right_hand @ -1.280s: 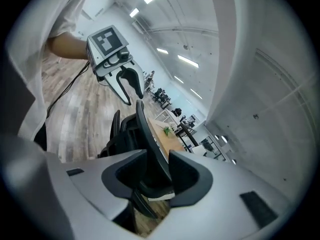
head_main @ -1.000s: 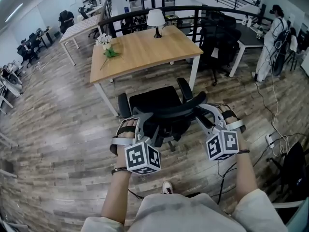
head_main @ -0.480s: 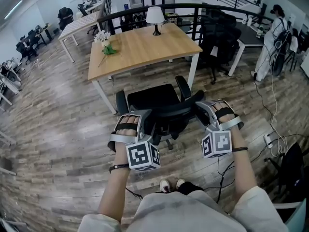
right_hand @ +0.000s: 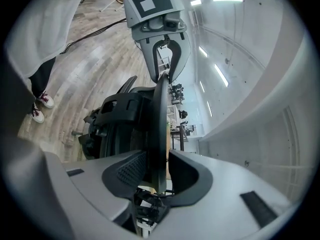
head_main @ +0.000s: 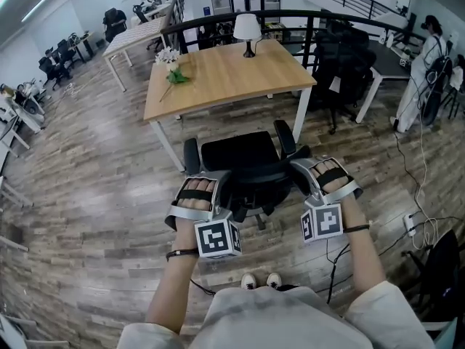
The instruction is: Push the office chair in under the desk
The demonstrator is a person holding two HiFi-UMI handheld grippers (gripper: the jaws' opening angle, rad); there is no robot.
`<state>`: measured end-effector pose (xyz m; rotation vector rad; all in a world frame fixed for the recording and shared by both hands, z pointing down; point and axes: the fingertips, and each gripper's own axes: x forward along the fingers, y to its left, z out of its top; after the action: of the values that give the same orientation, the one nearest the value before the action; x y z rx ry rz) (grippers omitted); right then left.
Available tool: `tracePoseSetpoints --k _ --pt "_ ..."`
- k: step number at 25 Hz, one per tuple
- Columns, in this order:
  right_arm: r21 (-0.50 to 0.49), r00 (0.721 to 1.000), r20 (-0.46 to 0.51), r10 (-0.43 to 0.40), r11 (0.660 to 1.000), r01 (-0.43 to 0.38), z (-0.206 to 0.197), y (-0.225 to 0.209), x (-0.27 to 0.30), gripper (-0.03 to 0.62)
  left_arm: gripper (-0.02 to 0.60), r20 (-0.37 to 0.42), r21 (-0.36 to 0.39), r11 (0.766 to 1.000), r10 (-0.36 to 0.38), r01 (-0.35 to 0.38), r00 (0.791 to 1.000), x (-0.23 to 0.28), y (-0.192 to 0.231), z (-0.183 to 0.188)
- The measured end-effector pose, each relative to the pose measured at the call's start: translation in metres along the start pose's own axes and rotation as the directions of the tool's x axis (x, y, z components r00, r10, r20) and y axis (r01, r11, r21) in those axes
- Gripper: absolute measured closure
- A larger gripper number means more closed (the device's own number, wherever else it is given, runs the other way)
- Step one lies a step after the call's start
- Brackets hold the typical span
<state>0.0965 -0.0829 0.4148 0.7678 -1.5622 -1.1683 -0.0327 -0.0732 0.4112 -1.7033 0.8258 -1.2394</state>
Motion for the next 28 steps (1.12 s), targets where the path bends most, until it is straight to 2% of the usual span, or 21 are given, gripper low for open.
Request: tracePoseSetpoints --k 2,12,17,28 --pt "-0.027 1.000 0.007 -0.027 0.999 0.027 -0.001 0.000 0.002 0.464 0.430 -0.010 0.010 1.000 0.011 -0.011 1.000 0.002 0.001 0.001" --pt "-0.036 0.996 0.045 -0.072 0.997 0.074 -0.001 -0.001 0.009 0.470 0.428 -0.042 0.038 0.998 0.060 -0.058 0.997 0.015 0.000 0.001" --pt "-0.022 0.995 0.063 -0.080 0.996 0.082 -0.004 -0.004 0.015 0.471 0.428 -0.034 0.043 0.993 0.109 -0.108 0.993 0.020 0.005 0.001" --pt "-0.036 0.994 0.072 -0.088 0.995 0.091 -0.015 -0.005 0.024 0.468 0.430 -0.054 0.066 0.992 0.110 -0.106 0.992 0.030 0.005 0.007"
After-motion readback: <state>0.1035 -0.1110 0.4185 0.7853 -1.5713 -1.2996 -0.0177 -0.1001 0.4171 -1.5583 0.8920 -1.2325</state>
